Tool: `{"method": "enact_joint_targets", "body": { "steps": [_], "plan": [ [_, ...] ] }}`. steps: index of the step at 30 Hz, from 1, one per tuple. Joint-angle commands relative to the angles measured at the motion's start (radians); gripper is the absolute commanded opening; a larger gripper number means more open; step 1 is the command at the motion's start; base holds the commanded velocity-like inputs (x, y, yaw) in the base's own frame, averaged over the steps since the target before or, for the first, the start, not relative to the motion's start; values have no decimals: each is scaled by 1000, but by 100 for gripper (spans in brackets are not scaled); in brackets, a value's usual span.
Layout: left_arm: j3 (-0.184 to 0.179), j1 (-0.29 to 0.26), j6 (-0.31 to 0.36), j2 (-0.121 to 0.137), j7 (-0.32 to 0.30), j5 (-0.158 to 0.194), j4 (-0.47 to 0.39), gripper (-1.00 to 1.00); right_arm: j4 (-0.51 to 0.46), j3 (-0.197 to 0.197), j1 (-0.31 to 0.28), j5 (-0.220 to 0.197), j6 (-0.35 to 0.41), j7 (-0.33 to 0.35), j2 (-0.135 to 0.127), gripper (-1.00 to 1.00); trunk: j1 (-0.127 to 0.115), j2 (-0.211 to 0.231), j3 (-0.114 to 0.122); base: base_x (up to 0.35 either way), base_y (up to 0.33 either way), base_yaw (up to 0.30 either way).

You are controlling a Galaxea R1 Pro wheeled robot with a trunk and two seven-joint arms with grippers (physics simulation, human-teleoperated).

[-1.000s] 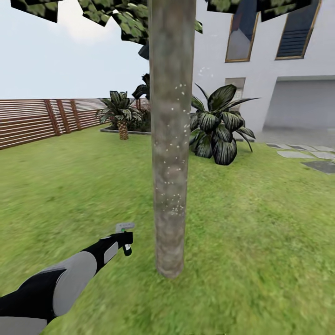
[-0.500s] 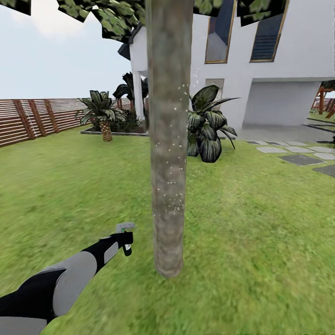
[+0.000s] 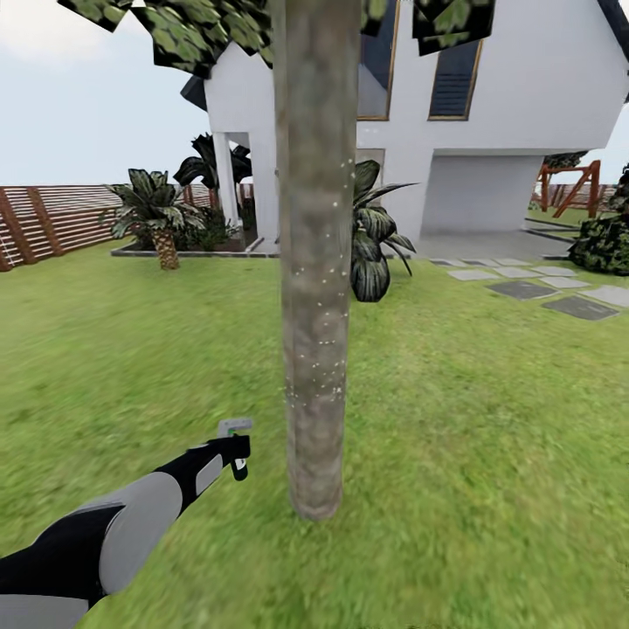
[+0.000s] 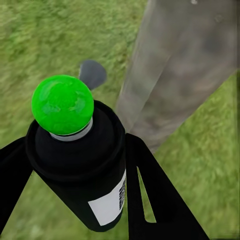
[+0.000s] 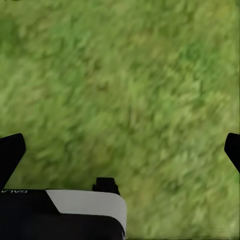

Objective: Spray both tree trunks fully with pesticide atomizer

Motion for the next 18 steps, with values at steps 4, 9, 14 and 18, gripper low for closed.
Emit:
{"method": "enact_joint_targets", "body": {
  "steps": [4,9,14,18],
  "plan": [
    [8,0,4,0,-4,-6,-2,-100,5,8,-2,3,-5,-7,1,100,0,-1,-2,0,350,-298],
    [8,0,4,0,-4,-6,-2,-100,5,8,-2,3,-5,-7,1,100,0,-1,-2,0,350,-298],
    [7,0,4,0,-4,-6,-2,-100,5,8,-3,3,-5,-7,1,100,0,-1,-2,0,350,-293],
    [7,0,4,0,-4,-6,-1,-100,5,8,-2,3,-5,-7,1,100,0,-1,-2,0,350,-95]
  ]
}}
